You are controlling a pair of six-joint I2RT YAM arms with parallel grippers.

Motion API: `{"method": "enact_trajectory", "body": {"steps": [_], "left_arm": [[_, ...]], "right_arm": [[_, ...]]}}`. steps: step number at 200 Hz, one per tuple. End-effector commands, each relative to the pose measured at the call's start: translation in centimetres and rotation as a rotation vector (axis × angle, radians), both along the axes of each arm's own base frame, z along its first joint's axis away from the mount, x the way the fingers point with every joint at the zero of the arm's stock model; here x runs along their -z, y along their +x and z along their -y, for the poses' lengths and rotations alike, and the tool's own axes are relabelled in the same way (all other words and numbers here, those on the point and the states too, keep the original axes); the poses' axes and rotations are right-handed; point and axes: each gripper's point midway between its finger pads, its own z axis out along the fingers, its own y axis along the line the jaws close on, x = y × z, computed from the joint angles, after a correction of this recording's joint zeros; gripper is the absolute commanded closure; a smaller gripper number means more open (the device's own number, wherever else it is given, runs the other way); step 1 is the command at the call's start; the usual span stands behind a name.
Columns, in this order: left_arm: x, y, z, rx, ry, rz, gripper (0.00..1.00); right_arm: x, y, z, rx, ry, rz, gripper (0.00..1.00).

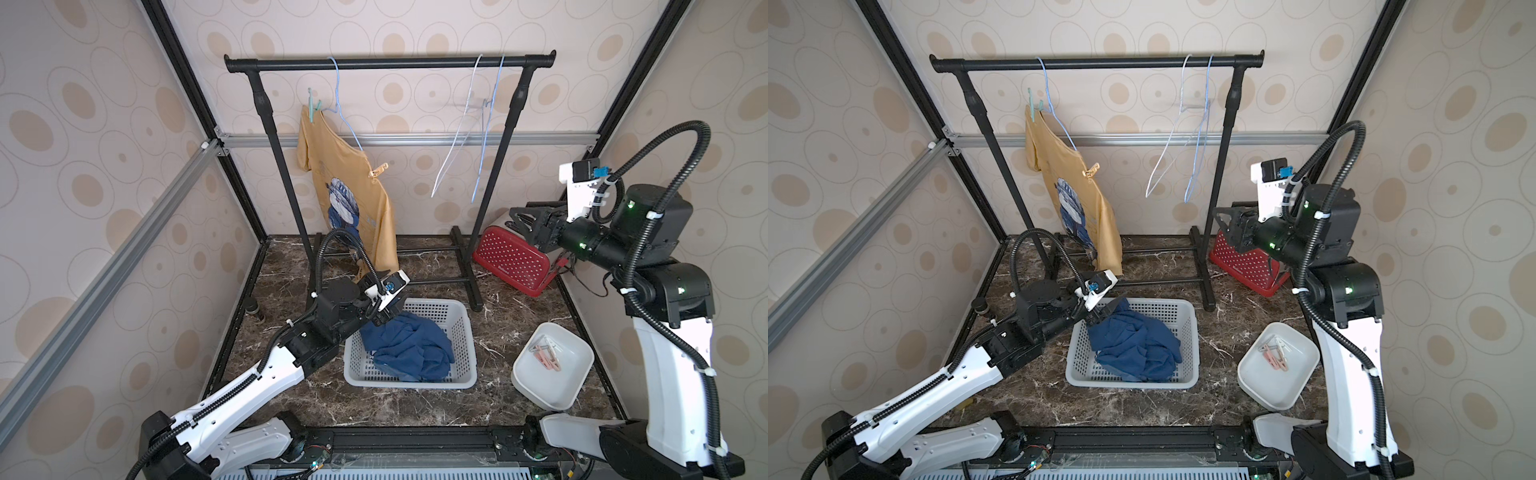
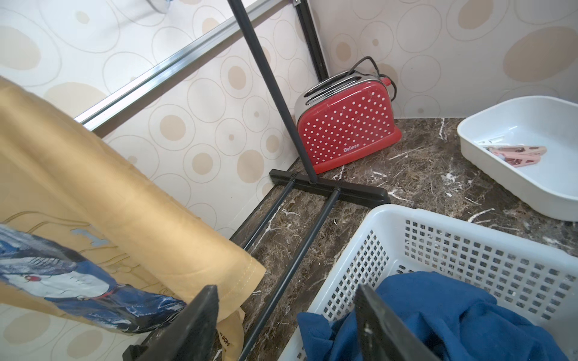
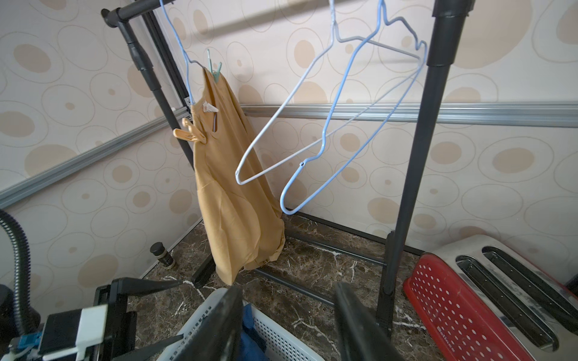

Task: Remove the clothespins securing t-shirts to the hanger
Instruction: Pick up the hanger from the clothes rail.

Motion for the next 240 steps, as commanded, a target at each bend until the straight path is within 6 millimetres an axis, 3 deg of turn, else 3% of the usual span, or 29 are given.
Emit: {"method": "enact_trajectory", "body": {"steps": [1,39,125,181,240], "left_arm": [[-2.7,0.2,-1.5,-0.08,-0.1,0.045,0.3],[-3.6,0.9,-4.5,-0.231,-0.144,0.004,0.29],[-5.3,1.3,-10.2,-0.374,-0.272,-0.022,0.26],[-5.7,1.7,-11.1,-0.392,-0.263,-0.006,0.24],[-5.3,2.2,-11.5,-0.401,-0.261,-0.007,0.23]], "right_arm": [[0.6,-0.5,-0.9,-0.001,-0.092,0.025,0.5],[1.3,-0.6,-5.6,-0.085,-0.18,0.054,0.5],[2.5,3.1,-16.0,-0.254,-0.188,0.092,0.53],[2.5,5.4,-20.8,-0.341,-0.135,0.161,0.54],[3.0,9.3,-23.5,-0.304,-0.097,0.193,0.57]]}}
